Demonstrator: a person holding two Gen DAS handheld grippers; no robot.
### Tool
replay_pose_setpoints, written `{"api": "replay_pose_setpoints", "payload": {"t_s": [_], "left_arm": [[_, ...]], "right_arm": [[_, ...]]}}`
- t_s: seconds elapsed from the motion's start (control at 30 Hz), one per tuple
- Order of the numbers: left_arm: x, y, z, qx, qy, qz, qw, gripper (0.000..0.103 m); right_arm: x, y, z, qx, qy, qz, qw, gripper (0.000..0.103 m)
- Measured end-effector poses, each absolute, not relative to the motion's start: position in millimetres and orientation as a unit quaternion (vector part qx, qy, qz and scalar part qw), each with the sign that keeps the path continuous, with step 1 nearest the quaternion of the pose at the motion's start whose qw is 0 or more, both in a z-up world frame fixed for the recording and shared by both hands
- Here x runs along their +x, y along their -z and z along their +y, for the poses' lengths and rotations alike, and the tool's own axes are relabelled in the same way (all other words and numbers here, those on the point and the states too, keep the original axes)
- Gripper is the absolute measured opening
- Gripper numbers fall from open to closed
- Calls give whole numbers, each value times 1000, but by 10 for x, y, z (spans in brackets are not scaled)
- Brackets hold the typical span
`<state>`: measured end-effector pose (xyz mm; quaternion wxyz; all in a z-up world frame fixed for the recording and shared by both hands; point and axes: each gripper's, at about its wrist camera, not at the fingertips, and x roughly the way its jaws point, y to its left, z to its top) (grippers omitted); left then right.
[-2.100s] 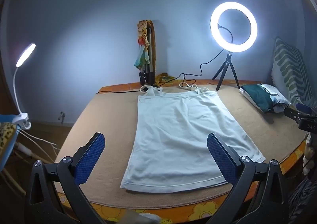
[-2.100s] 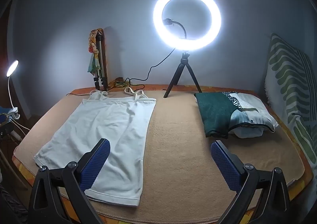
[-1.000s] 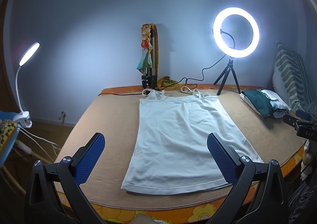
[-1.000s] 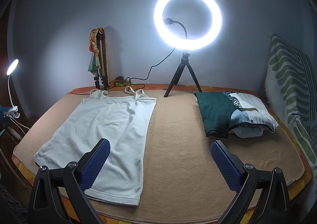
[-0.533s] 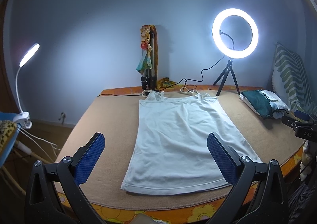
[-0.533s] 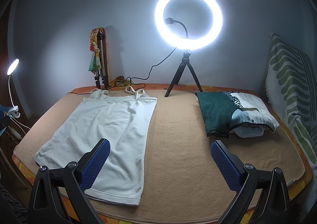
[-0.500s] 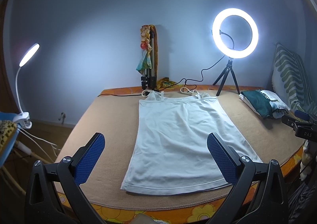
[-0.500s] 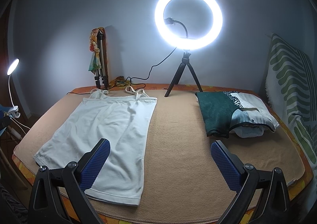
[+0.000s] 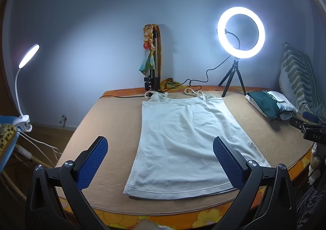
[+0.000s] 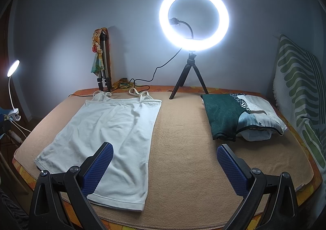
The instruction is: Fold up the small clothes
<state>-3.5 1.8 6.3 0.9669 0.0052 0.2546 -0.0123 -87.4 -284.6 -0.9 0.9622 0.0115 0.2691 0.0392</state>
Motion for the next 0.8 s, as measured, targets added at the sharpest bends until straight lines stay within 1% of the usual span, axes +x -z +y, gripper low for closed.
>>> {"api": "replay_pose_setpoints", "payload": {"t_s": [0.8], "left_arm": [[-27,-42,56,1,11,256,967,102]], "right_arm": [[-867,-2,-2803,6,-38,268,963,103]]}}
